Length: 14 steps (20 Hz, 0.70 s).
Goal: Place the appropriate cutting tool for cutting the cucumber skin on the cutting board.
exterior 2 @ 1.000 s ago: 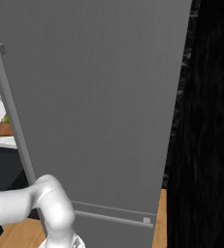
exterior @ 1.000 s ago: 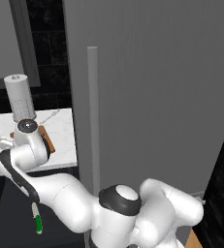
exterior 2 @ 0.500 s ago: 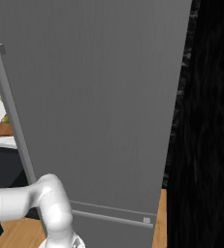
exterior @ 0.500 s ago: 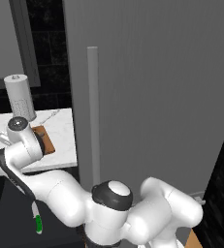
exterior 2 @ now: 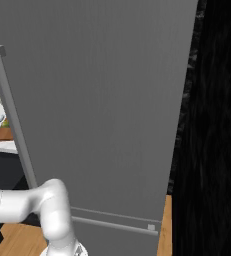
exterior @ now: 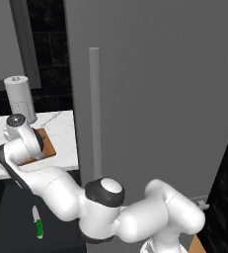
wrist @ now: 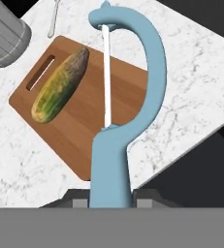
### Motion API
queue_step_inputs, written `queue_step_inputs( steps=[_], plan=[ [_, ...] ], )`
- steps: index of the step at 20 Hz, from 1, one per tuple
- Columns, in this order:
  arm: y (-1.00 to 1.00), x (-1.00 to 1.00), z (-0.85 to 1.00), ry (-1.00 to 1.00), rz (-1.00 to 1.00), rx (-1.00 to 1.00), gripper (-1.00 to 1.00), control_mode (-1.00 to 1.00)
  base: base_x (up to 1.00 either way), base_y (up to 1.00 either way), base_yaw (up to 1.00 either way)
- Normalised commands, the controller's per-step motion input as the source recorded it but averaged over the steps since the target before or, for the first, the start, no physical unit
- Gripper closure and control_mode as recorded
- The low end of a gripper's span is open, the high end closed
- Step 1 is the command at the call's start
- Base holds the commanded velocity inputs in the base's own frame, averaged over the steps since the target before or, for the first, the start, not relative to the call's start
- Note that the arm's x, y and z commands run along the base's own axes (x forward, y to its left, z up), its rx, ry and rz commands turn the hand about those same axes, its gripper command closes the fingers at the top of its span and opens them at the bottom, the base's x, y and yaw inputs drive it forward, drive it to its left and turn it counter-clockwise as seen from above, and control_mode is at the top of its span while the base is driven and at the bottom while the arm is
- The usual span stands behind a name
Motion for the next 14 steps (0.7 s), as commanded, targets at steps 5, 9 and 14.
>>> queue_step_inputs(
  steps=[5, 9, 14],
  plan=[
    [0.00, 0.24, -0.11, 0.09, -0.05, -0.01, 1.00, -1.00, 0.00, 0.00, 0.00],
    [0.00, 0.23, -0.23, 0.10, -0.01, 0.00, 1.00, -1.00, 0.00, 0.00, 0.00],
    [0.00, 0.30, -0.28, 0.11, -0.01, 0.00, 1.00, -1.00, 0.00, 0.00, 0.00]
  ],
)
